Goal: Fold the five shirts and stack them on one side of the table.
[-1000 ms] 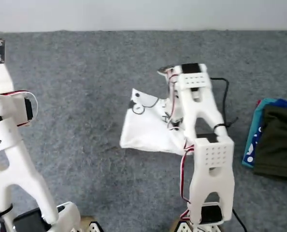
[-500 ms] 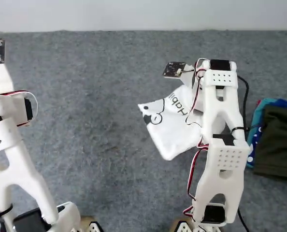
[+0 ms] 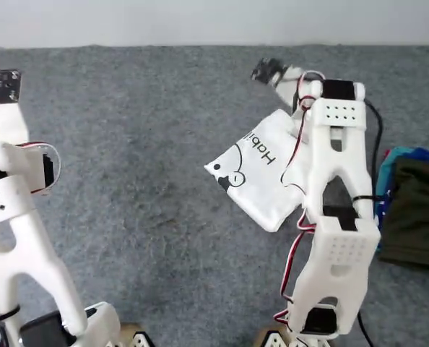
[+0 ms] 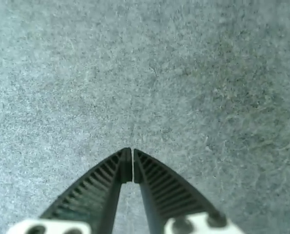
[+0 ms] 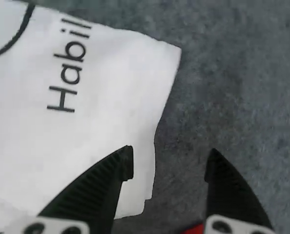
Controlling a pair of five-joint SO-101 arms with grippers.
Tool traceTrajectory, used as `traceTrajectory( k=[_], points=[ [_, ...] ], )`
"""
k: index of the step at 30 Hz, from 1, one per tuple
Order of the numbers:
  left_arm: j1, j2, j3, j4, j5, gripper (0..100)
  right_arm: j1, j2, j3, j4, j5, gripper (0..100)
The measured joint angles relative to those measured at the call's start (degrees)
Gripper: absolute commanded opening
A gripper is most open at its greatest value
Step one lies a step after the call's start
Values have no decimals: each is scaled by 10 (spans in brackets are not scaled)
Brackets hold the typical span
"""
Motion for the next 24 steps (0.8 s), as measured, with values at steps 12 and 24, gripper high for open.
traceTrajectory(
  k=[12, 24],
  points=[
    [1, -3, 2, 0, -4, 13, -76, -90, 0, 151, -524, 269],
    [0, -3, 2, 0, -4, 13, -112, -91, 0, 229, -833, 479]
  ],
)
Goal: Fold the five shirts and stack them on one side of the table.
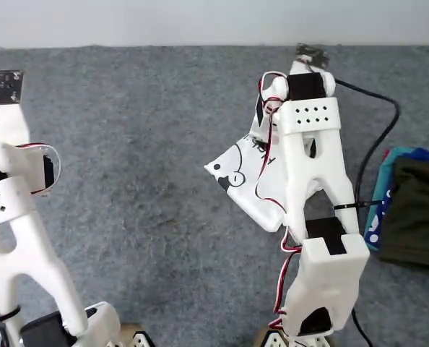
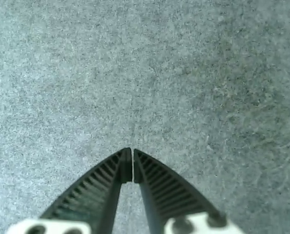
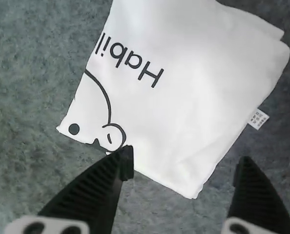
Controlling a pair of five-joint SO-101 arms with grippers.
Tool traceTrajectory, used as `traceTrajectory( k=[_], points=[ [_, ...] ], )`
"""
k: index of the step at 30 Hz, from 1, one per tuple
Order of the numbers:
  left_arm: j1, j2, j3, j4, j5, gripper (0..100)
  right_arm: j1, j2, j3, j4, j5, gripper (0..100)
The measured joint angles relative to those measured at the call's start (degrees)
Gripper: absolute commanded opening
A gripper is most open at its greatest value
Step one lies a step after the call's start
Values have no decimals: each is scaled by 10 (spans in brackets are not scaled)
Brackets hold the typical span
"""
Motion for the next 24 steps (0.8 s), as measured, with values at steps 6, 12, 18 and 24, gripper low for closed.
traceTrajectory(
  k=[6, 12, 18, 24],
  points=[
    [-1, 0, 0, 0, 0, 13, -1, 53, 0, -8, -100, 496],
    [-22, -20, 0, 0, 0, 13, 0, 137, 0, -81, -117, 461],
    [-80, -61, 0, 0, -12, 13, 32, 225, 0, -151, -117, 357],
    [-113, -69, 0, 0, -56, 13, 47, 273, -4, -172, -105, 218]
  ],
)
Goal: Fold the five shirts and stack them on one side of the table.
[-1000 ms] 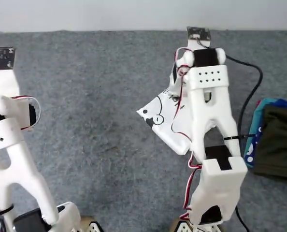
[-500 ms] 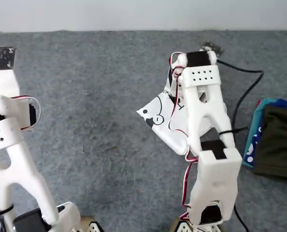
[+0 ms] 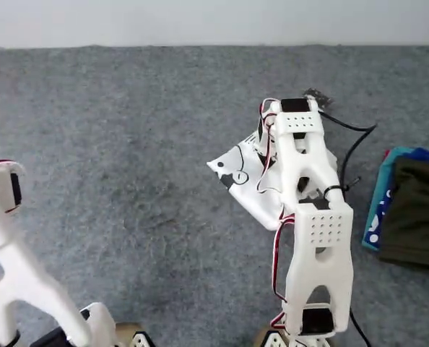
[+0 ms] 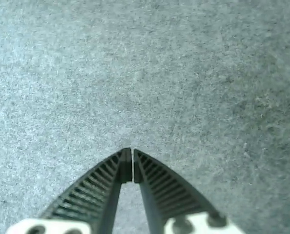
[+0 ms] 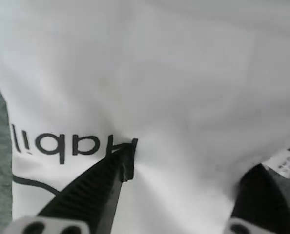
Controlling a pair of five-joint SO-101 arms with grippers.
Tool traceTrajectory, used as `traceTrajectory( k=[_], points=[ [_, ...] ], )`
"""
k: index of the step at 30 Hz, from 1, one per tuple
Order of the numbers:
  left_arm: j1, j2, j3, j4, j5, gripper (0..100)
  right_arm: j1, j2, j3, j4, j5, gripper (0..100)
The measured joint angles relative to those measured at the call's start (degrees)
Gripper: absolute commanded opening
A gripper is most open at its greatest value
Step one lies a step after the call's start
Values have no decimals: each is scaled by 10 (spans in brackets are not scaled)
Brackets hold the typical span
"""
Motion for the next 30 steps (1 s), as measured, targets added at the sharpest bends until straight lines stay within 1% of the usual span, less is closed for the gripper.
traceTrajectory(
  k=[2, 5, 6, 7, 12, 17, 21, 26, 30],
  points=[
    [-5, 0, 0, 0, -4, 13, 2, 8, -6, 0, 11, 153],
    [-14, 0, 0, 0, -4, 13, 16, 8, -1, 1, 33, 18],
    [-15, 0, 0, 0, -4, 13, 18, 8, 0, 1, 46, 2],
    [-17, 0, 0, 0, -4, 13, 21, 8, 0, 1, 60, 21],
    [-17, 0, 0, 0, -4, 13, 34, -2, 1, 4, 144, 9],
    [-17, 0, 0, 0, -4, 13, 35, -40, 3, 39, 235, 9],
    [-17, 0, 0, 0, -4, 13, 42, -112, 4, 97, 299, 9],
    [-17, 0, 0, 0, -4, 13, 74, -211, 4, 172, 384, 9],
    [-17, 0, 0, 0, -4, 13, 124, -295, 24, 174, 465, 9]
  ],
)
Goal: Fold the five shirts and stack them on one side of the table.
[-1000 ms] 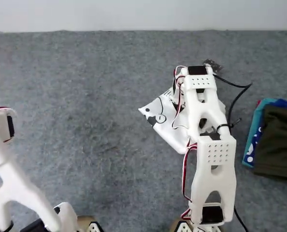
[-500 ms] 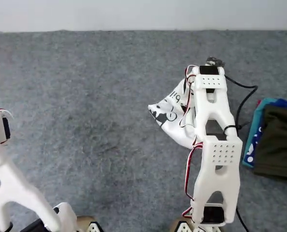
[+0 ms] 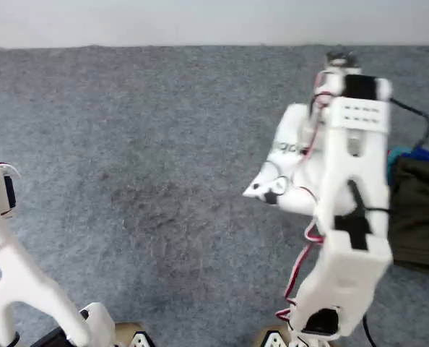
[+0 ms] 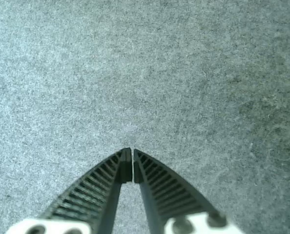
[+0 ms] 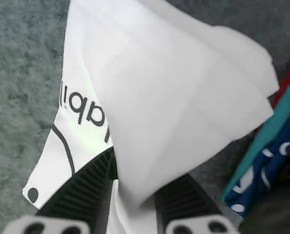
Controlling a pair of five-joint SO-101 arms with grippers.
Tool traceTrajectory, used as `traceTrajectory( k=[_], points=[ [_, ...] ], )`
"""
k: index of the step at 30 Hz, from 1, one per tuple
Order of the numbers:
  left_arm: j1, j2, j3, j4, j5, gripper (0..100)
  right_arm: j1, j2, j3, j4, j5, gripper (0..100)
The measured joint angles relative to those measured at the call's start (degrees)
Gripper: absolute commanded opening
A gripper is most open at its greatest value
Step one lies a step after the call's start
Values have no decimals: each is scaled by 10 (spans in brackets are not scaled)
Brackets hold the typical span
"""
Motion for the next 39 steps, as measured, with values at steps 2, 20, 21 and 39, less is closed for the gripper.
traceTrajectory(
  k=[2, 20, 21, 39],
  points=[
    [0, 0, 0, 0, 0, 13, 32, -43, 16, 0, 47, 9],
    [0, 0, 0, 0, 0, 13, 331, -244, 146, -53, 389, 9],
    [0, 0, 0, 0, 0, 13, 345, -244, 156, -69, 396, 9],
    [0, 0, 0, 0, 0, 13, 424, -120, 193, -238, 466, 288]
  ],
)
